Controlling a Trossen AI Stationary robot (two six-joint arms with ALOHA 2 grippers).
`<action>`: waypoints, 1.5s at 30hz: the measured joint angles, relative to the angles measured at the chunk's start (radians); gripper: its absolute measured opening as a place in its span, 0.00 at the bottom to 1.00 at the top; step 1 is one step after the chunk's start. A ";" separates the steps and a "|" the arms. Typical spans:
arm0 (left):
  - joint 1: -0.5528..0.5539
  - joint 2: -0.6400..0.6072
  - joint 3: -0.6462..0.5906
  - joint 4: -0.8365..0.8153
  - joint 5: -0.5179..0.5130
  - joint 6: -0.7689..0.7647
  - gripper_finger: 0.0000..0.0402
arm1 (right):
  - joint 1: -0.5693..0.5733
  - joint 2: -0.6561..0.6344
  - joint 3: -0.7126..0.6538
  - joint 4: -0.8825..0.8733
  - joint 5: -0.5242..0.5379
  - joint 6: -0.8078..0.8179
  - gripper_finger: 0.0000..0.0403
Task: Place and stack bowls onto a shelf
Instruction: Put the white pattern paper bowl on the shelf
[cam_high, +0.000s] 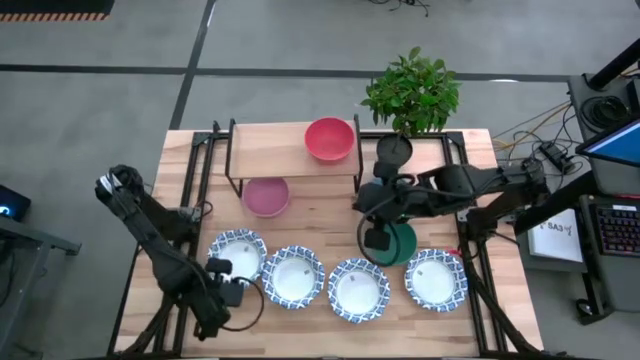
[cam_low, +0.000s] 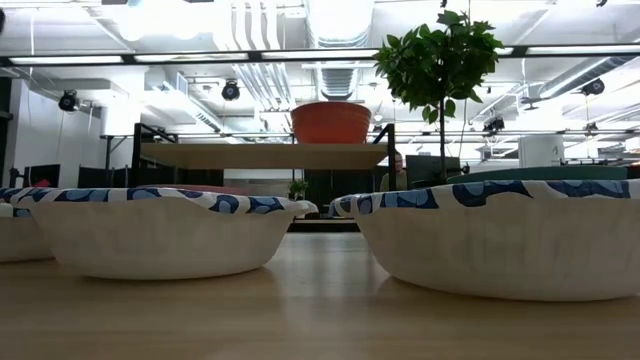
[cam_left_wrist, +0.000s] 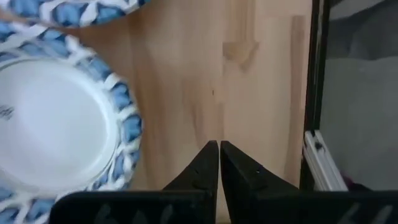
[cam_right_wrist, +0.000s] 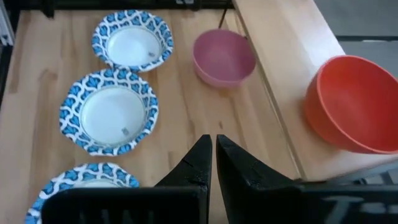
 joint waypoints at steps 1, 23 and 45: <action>0.002 0.008 -0.017 0.029 -0.001 0.000 0.00 | 0.000 -0.013 -0.026 0.028 0.000 0.000 0.03; 0.030 -0.018 -0.184 0.053 -0.071 -0.073 0.16 | -0.001 -0.211 -0.325 0.290 0.000 0.113 0.03; 0.029 -0.017 -0.324 0.195 -0.184 -0.088 0.34 | -0.002 -0.197 -0.325 0.313 0.018 0.144 0.03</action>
